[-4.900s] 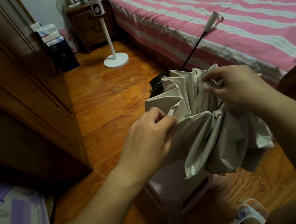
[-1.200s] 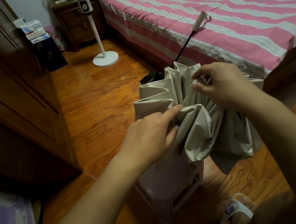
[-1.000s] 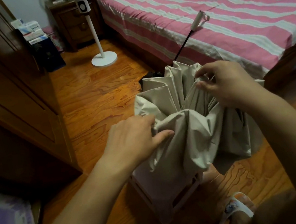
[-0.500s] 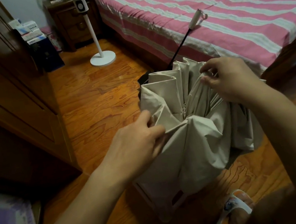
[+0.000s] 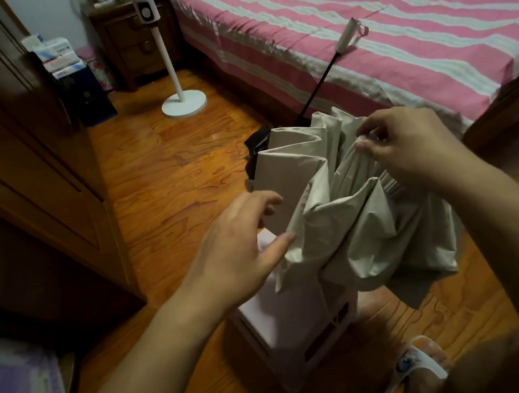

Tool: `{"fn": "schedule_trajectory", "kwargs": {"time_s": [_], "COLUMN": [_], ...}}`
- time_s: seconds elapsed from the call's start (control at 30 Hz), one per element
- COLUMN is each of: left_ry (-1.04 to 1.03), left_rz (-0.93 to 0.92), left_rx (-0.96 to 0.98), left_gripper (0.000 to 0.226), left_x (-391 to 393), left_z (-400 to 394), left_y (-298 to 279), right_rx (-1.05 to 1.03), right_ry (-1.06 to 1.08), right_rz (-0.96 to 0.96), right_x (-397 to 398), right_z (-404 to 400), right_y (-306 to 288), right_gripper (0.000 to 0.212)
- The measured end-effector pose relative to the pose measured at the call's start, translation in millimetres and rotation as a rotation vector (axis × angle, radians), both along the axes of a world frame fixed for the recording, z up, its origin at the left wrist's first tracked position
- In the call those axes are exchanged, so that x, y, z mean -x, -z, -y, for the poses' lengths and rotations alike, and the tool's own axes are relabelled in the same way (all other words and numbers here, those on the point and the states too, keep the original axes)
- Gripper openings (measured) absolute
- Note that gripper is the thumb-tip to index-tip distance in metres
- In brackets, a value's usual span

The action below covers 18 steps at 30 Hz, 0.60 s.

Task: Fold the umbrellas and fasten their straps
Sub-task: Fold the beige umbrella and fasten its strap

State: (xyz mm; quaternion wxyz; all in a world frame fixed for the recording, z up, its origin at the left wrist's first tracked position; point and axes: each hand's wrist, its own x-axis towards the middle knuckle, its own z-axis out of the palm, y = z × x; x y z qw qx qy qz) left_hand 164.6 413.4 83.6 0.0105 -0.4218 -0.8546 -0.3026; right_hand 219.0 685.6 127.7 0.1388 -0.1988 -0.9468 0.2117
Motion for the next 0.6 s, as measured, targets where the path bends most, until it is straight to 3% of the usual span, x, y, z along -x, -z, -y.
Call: {"fn": "schedule_trajectory", "kwargs": {"time_s": [0.2, 0.4, 0.5, 0.6], "left_ry": [0.027, -0.004, 0.084, 0.322], "left_rz": [-0.052, -0.122, -0.333, -0.569], "left_rx": [-0.136, -0.095, -0.016, 0.086], "left_gripper": [0.043, 0.025, 0.013, 0.012], "left_x": [-13, -18, -20, -27], "left_z": [-17, -27, -26, -19], "left_y": [0, -4, -9, -19], "right_rx": [-0.006, -0.029, -0.037, -0.031], "right_ry": [-0.005, -0.015, -0.003, 0.025], "right_rz": [0.003, 0.018, 0.018, 0.004], "right_x": [2, 6, 7, 6], "right_z": [5, 9, 7, 3], "right_y": [-3, -3, -2, 0], "right_gripper": [0.025, 0.024, 0.025, 0.024]}}
